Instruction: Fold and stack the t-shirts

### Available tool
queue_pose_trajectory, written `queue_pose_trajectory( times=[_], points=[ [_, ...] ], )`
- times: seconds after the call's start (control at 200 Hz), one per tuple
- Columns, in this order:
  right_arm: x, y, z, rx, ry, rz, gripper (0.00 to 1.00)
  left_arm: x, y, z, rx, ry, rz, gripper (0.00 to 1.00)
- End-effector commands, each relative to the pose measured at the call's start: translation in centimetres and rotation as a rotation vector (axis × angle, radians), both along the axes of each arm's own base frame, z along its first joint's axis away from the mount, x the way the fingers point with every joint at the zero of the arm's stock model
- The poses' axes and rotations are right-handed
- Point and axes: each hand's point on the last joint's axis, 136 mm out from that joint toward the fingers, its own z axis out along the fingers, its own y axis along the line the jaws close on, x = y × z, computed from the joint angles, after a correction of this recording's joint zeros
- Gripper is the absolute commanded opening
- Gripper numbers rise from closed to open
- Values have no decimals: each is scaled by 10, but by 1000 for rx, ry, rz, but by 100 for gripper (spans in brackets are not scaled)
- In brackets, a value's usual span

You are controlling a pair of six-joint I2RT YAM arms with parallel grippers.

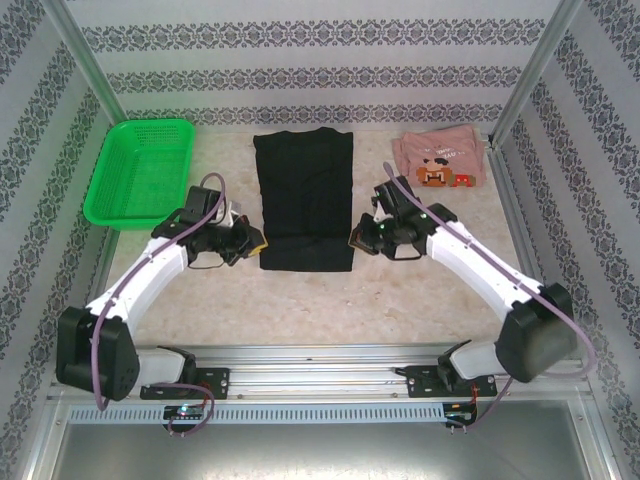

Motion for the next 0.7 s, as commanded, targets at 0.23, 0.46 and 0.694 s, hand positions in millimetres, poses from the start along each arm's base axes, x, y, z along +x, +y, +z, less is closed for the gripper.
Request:
queue_pose_trajectory(
  times=[0.23,0.46,0.694],
  points=[
    [74,3,6,-29,-5,80,0,65,13,11,-2,-76,-25,0],
    [114,-2,-4,-48,7,79,0,105,19,1,41,-78,-39,0],
    [146,-4,-23,-68,24,75,0,138,23,-14,67,-74,-31,0]
  ],
)
